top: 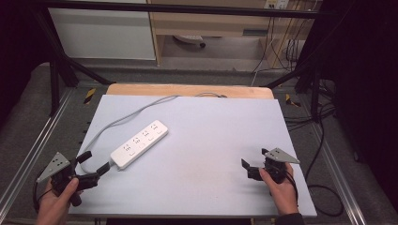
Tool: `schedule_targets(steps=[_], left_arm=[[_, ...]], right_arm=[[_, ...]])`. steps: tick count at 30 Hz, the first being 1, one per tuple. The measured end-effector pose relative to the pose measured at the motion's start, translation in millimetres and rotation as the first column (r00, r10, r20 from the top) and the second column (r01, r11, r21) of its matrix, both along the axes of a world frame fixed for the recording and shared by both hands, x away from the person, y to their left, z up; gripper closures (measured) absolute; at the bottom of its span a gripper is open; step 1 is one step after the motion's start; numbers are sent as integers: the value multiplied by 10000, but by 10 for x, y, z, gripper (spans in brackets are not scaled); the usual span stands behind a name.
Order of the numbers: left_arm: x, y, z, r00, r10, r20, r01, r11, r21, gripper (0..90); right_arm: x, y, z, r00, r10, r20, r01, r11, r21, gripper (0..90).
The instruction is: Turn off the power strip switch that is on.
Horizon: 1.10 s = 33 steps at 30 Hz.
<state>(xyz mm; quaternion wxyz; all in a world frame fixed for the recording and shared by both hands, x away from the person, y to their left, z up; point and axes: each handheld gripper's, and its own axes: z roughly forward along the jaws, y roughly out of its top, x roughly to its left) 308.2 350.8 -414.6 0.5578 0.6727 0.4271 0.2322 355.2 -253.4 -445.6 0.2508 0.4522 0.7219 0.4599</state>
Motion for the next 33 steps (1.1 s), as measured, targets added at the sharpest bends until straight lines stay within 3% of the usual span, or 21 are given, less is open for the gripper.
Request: schedule_targets(steps=[11,33], left_arm=[[-4,19,20,9997,252,-30,-252,9993,-289,65],[-13,-92,162,9981,253,563,-230,9989,-412,54]], right_arm=[[-9,42,6,9999,84,77,-82,9995,-320,45],[-14,81,35,9998,68,173,-62,9993,-372,38]])
